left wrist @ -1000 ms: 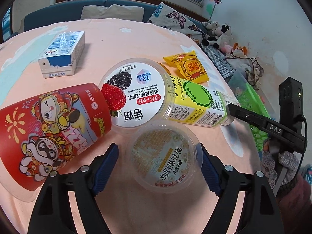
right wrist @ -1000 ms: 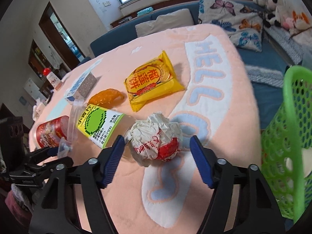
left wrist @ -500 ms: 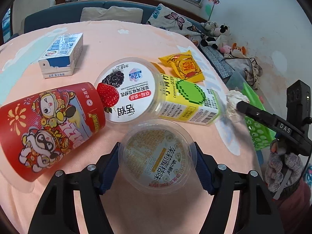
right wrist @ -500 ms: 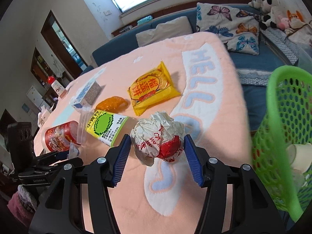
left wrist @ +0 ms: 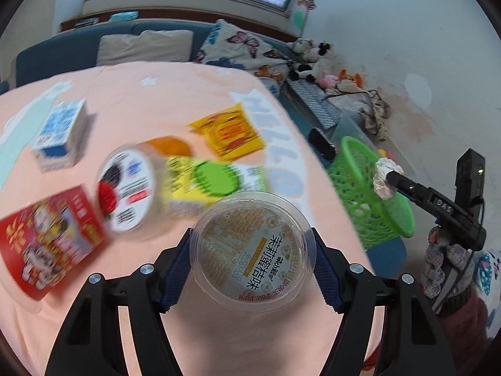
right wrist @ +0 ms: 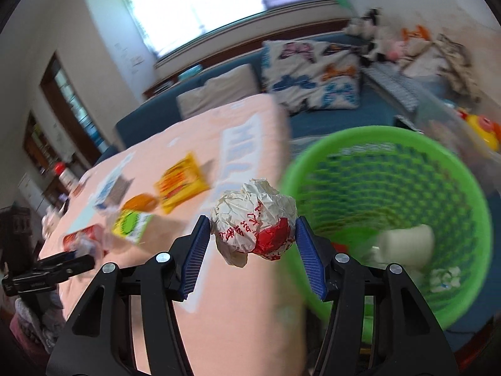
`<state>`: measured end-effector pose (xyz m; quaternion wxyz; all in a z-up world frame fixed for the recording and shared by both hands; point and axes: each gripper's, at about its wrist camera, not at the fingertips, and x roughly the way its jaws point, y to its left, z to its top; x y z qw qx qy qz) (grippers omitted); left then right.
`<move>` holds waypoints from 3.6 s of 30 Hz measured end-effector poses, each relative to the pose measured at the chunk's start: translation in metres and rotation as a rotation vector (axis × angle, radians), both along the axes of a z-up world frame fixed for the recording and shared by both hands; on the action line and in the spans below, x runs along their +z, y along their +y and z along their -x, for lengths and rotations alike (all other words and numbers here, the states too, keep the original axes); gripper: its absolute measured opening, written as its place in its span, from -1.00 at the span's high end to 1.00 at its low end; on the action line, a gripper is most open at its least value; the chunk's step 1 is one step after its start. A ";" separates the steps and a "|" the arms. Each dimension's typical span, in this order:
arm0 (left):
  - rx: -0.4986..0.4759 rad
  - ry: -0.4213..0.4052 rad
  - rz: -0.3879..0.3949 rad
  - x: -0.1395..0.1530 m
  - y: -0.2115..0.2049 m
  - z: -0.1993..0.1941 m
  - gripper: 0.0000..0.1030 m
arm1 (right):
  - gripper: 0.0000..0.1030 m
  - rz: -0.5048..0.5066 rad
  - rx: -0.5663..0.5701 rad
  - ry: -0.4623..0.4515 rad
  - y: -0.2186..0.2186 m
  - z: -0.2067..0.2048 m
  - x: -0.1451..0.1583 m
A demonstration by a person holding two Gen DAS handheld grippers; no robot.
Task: Collect trash
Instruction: 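Drop the paper ball into the green basket with the right tool while the left tool carries the container, then open the left tool over the green basket to release the clear container, then move both tools back over the table toward the remaining trash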
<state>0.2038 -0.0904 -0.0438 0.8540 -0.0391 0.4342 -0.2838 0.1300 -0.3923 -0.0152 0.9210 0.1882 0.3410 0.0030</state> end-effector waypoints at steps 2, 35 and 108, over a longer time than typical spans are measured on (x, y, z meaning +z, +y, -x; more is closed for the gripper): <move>-0.026 -0.008 0.003 0.007 -0.016 -0.001 -0.31 | -0.10 0.007 -0.040 0.005 -0.016 0.008 -0.001; -0.280 -0.034 -0.054 0.033 -0.239 -0.024 -0.31 | -0.45 -0.045 -0.180 0.029 -0.086 0.079 -0.018; 0.219 -0.111 -0.180 0.037 0.063 -0.014 -0.62 | -0.57 0.010 0.254 -0.062 0.084 0.018 0.035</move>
